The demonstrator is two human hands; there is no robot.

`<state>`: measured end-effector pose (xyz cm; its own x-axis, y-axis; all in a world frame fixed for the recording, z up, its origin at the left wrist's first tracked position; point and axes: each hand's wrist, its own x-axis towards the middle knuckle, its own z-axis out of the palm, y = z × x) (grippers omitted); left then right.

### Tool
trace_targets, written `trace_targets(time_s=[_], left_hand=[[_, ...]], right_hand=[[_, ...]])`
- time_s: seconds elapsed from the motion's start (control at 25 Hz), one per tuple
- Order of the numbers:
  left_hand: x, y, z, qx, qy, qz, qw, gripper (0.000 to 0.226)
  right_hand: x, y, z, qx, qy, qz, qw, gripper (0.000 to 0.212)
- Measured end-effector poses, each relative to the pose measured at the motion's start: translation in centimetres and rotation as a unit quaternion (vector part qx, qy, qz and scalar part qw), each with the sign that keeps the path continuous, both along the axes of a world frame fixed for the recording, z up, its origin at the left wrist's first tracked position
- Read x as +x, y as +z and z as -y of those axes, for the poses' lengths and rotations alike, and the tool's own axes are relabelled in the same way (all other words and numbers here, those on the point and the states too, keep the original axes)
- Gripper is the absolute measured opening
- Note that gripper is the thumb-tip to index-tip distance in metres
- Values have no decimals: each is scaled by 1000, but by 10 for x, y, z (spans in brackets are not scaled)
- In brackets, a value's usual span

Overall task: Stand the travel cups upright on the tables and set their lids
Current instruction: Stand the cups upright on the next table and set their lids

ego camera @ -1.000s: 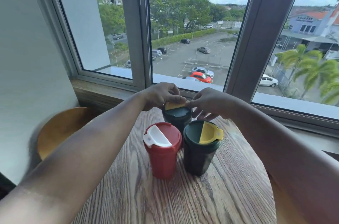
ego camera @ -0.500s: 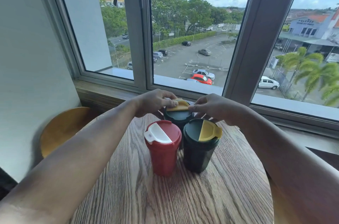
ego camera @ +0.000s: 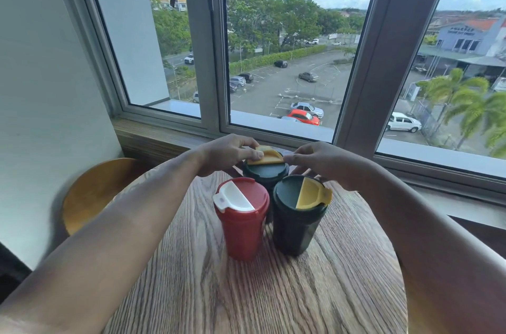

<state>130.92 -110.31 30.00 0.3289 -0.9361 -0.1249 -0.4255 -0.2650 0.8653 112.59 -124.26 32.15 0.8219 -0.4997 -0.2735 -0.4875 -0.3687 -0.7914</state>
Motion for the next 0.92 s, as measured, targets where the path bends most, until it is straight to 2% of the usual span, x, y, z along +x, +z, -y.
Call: trace_targets(time_s=[0.2,0.28,0.44,0.64,0.92], left_hand=[[-3,0,-20,13,34,38,999,22],[-8,0,-32,14,45,45,998,32],[-22,3,-59,12,71,56,996,62],[-36,2,-87,7,48,18,999,68],[-46,-7,-102,-3,14,-17,1000,74]], right_hand=[[-25,-3,2,-8,35,21,999,43],[-36,-5,1,11,61,34,997,54],[-56,-13,3,55,113,59,990,59],[-65,-33,-5,41,132,109,984,75],[-66,-41,-10,0,126,145,981,78]])
